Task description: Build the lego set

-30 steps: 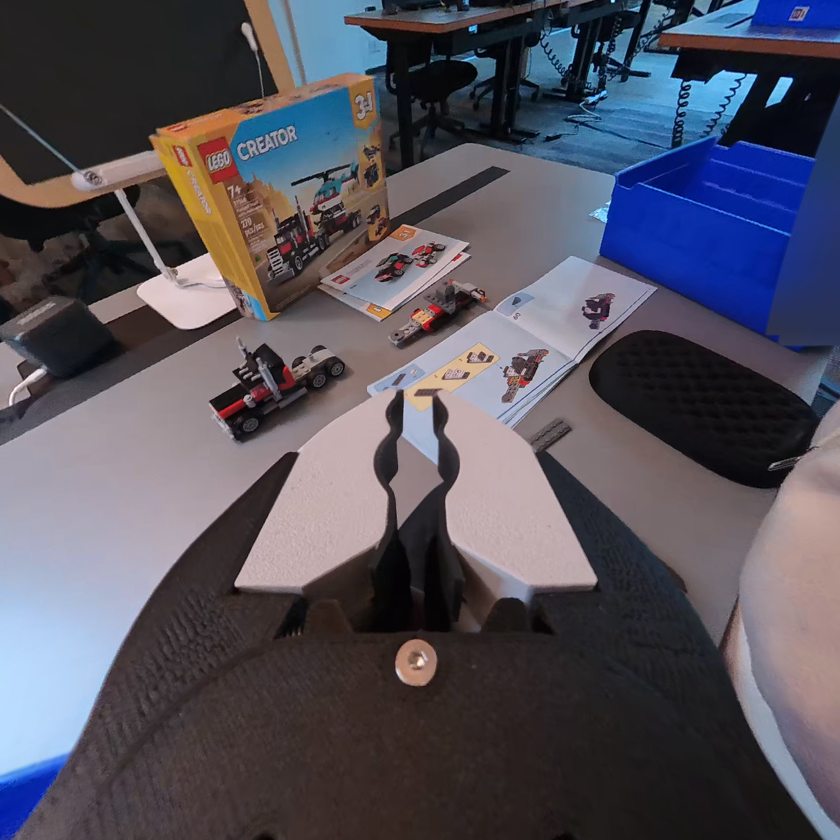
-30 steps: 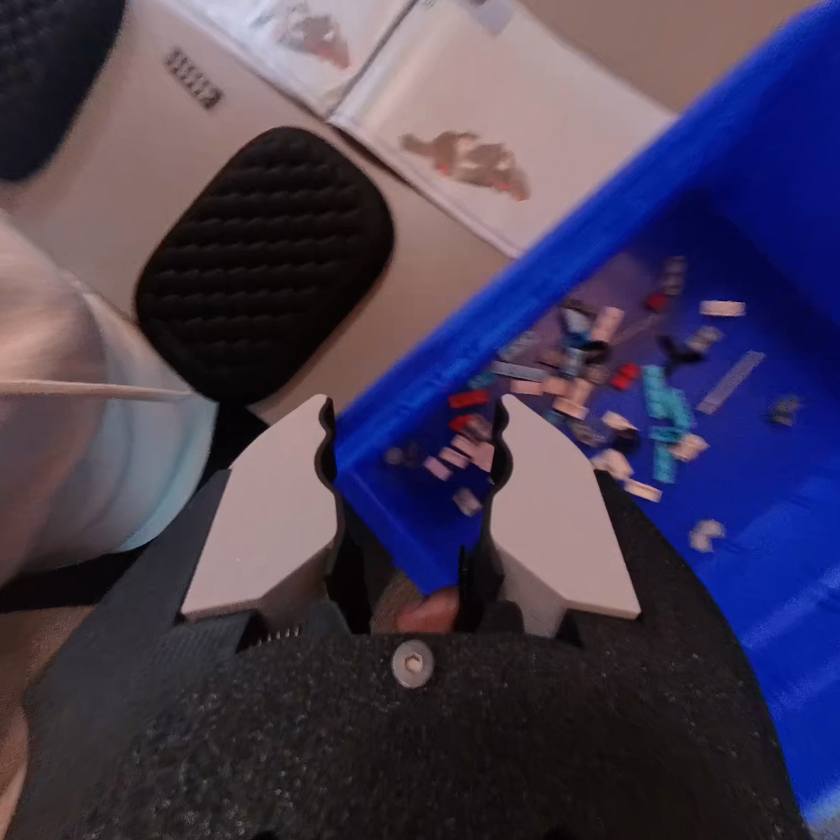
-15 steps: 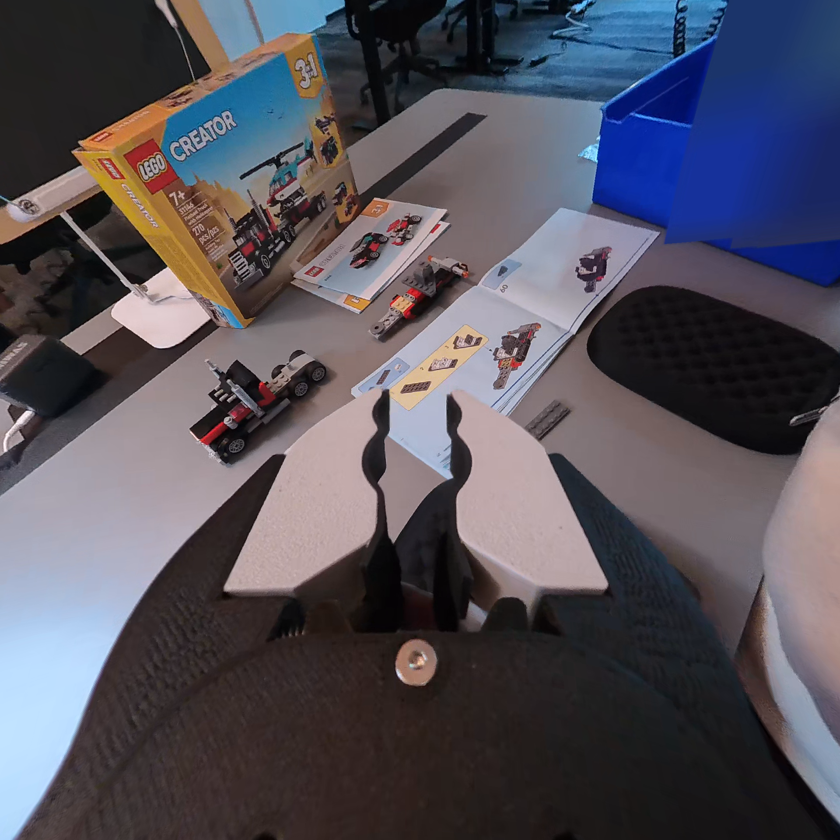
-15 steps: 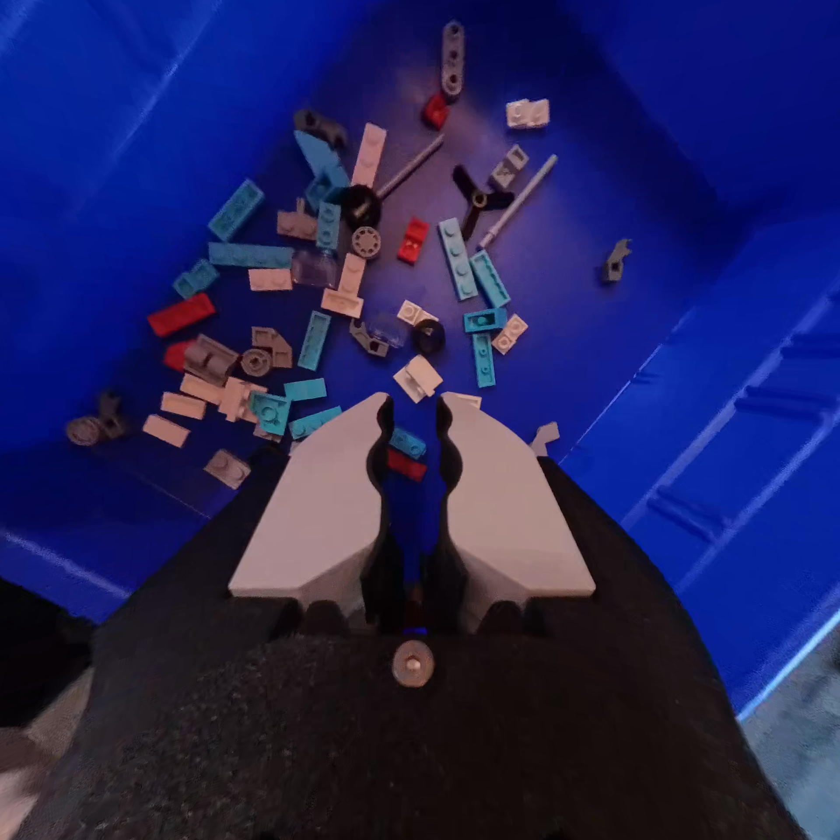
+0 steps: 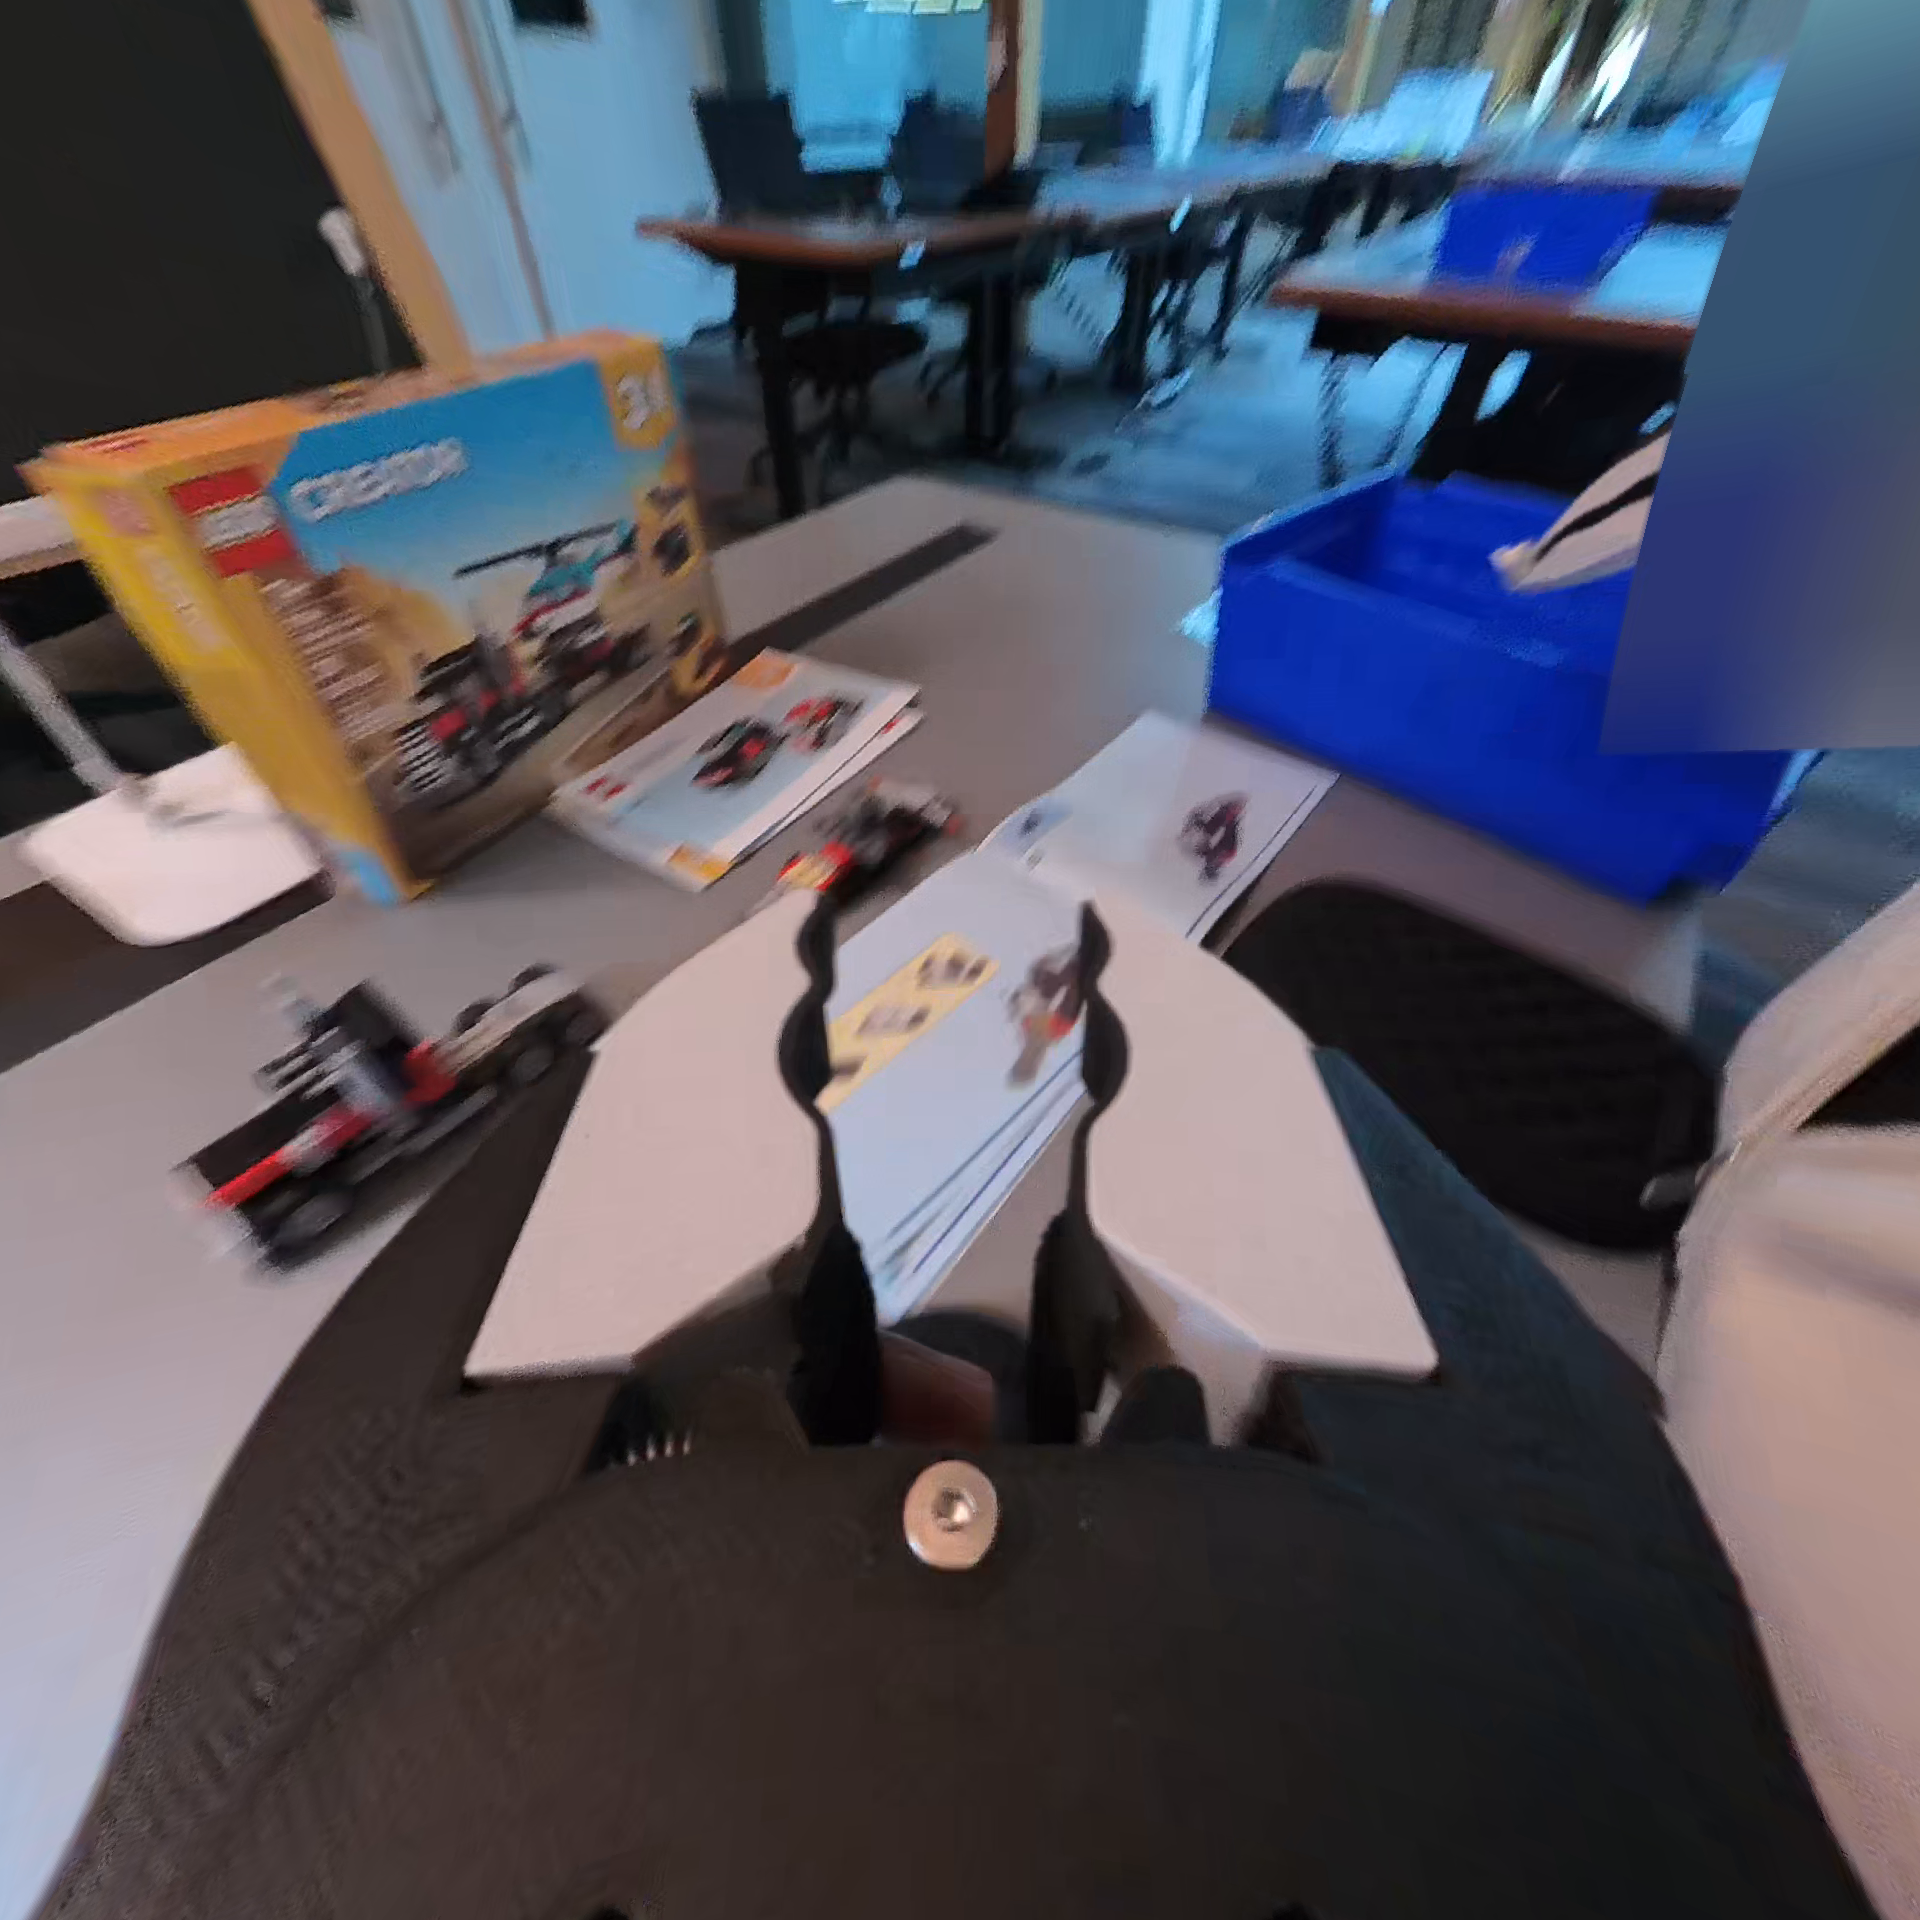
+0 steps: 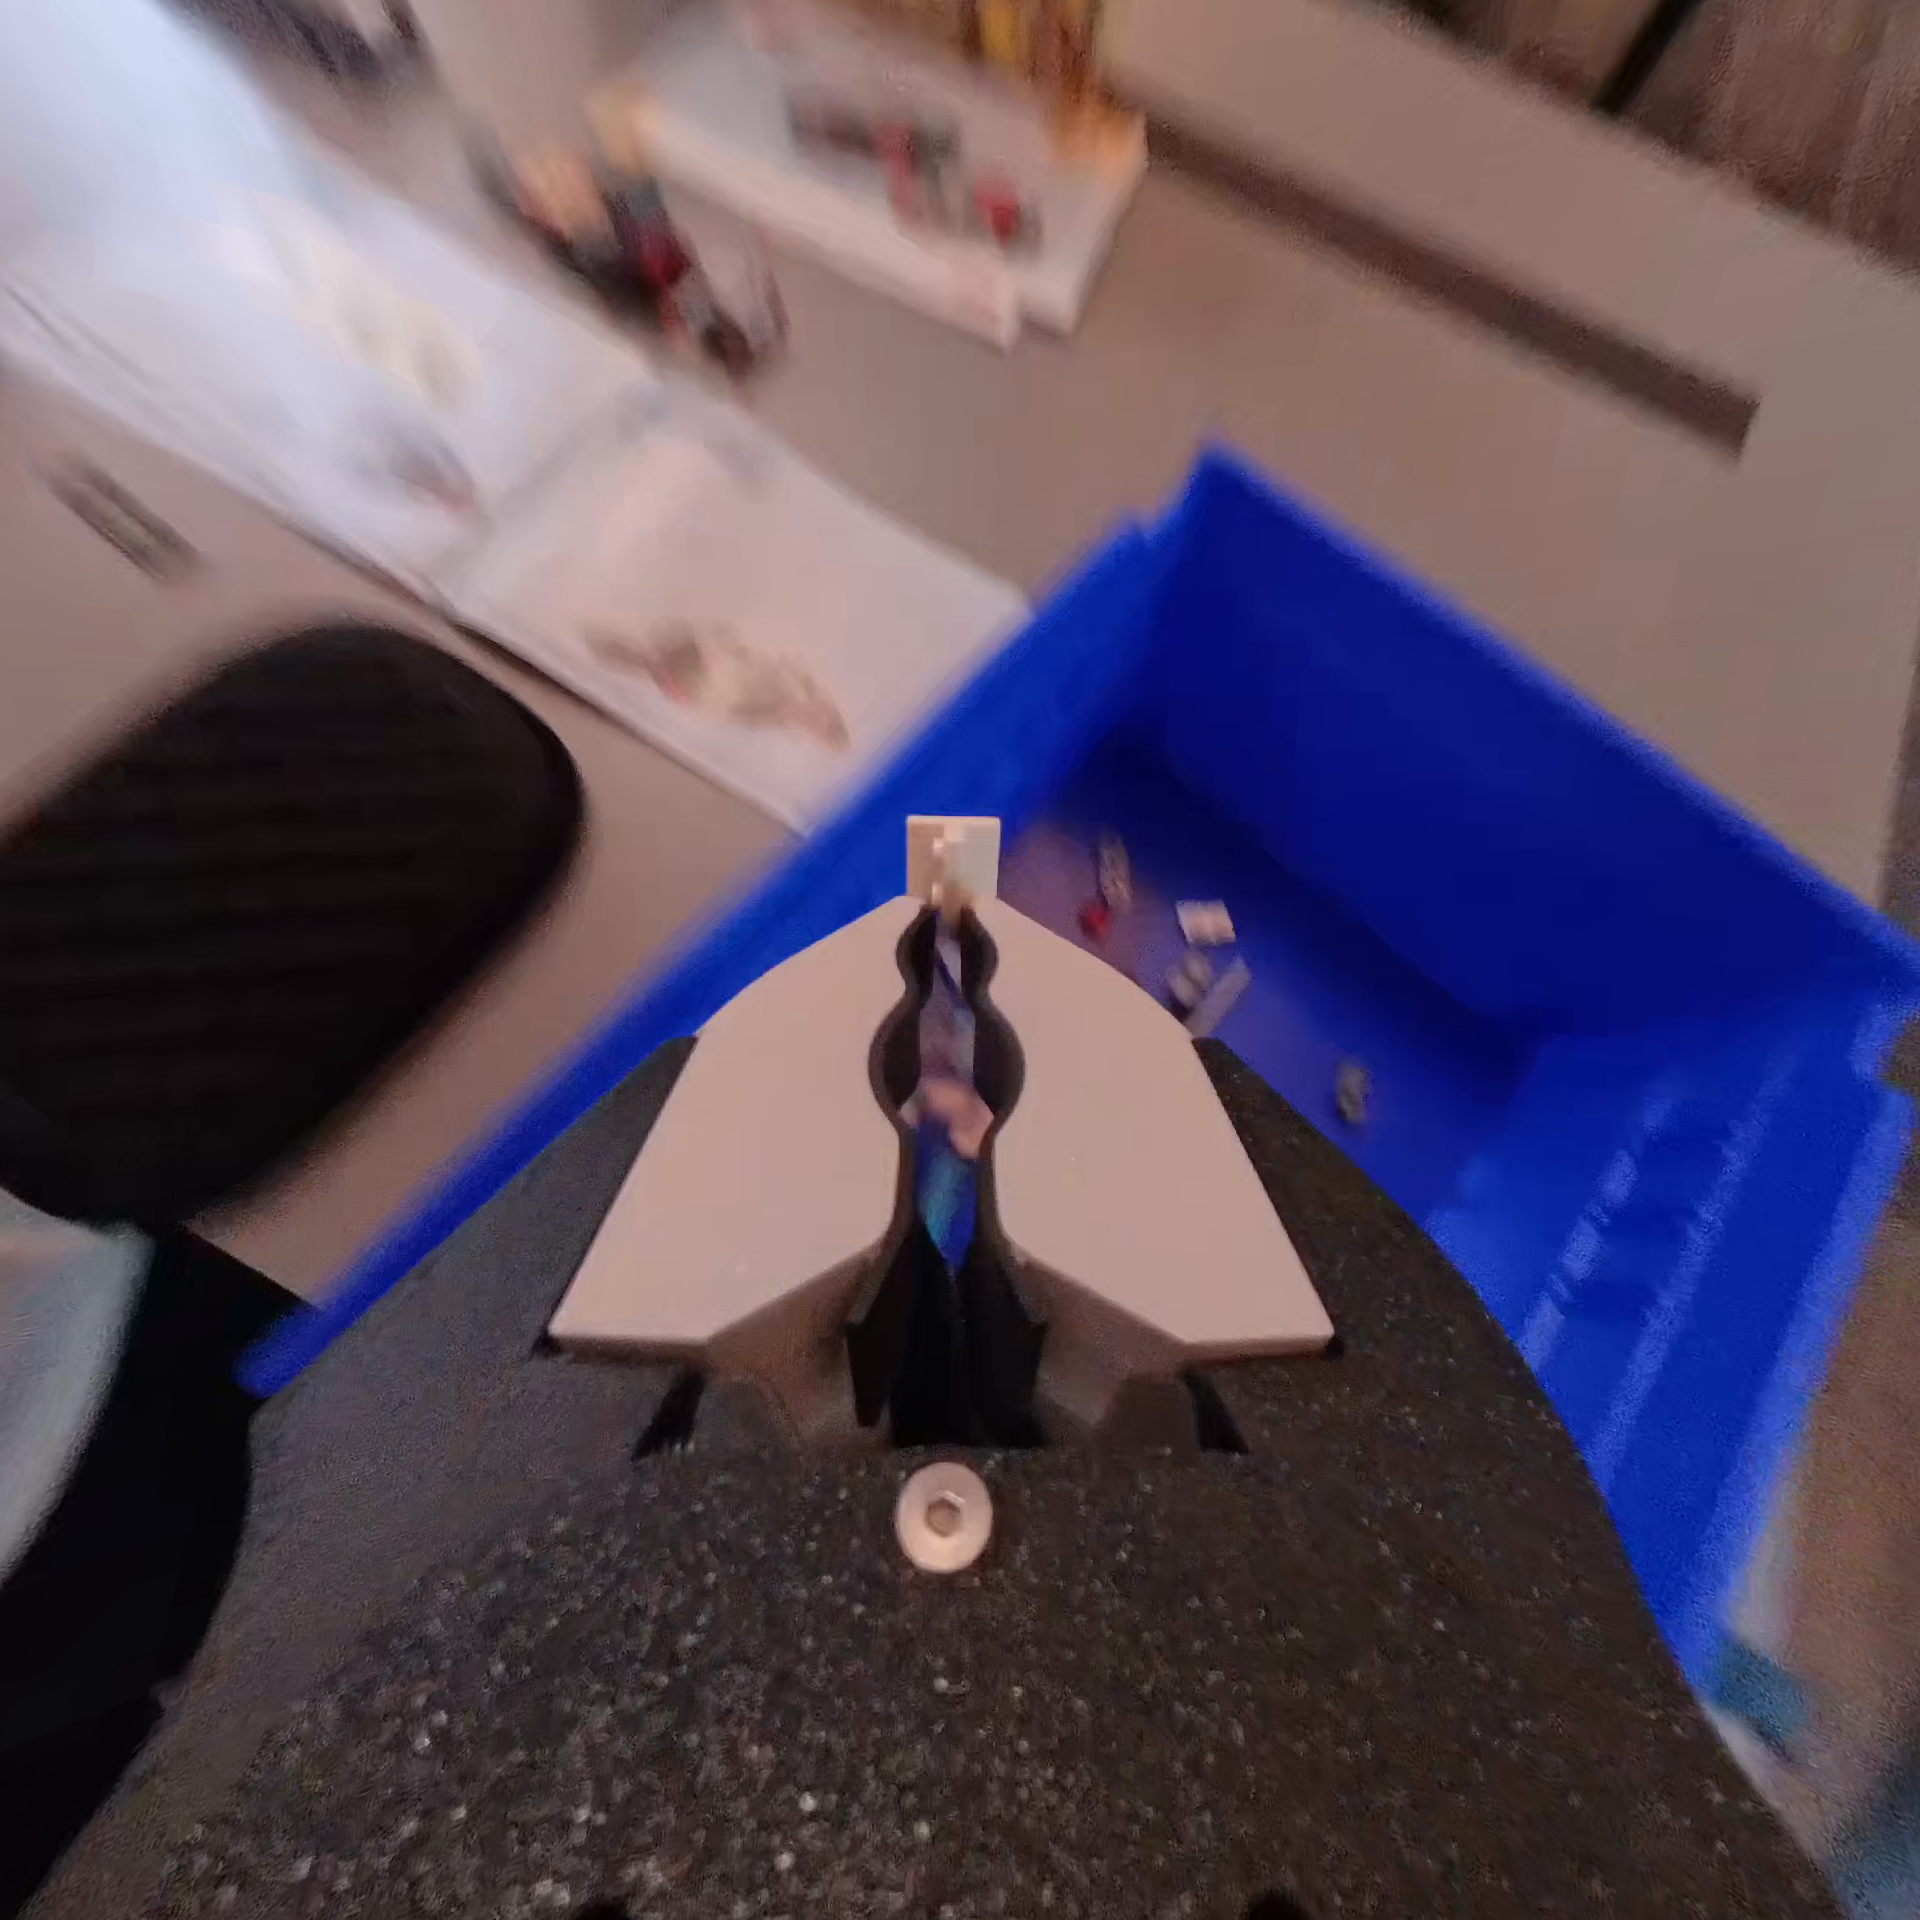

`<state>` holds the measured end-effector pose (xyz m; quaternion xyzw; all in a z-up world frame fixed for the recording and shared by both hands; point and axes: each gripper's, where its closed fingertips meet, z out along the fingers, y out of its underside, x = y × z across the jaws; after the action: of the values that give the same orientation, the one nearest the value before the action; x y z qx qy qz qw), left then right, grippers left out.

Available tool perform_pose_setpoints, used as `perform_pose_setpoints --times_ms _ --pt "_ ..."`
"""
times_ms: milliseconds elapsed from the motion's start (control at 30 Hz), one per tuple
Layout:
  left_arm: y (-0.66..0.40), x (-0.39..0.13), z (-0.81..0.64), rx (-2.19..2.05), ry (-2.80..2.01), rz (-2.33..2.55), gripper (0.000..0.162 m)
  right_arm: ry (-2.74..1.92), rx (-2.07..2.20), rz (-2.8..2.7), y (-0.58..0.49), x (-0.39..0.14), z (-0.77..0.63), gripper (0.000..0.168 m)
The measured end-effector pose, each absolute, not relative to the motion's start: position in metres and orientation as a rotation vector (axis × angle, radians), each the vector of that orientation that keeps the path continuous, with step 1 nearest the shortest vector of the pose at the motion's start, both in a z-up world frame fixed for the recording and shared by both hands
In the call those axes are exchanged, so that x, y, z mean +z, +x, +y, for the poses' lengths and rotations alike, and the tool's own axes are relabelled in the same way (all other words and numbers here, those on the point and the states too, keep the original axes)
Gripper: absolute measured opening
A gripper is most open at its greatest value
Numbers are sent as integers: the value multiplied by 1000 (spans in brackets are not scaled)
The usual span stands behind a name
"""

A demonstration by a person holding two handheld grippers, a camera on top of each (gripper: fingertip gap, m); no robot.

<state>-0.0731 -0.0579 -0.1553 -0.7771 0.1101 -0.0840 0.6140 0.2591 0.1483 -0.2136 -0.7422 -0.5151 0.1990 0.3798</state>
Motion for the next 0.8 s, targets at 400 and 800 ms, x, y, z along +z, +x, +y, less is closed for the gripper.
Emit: perform_pose_setpoints --times_ms 400,800 --pt "98 -168 39 93 -1390 938 46 -1724 1371 -1400 106 -180 39 3" --pt "87 -184 38 115 -1455 949 16 -1723 1389 -1442 94 -182 30 7"
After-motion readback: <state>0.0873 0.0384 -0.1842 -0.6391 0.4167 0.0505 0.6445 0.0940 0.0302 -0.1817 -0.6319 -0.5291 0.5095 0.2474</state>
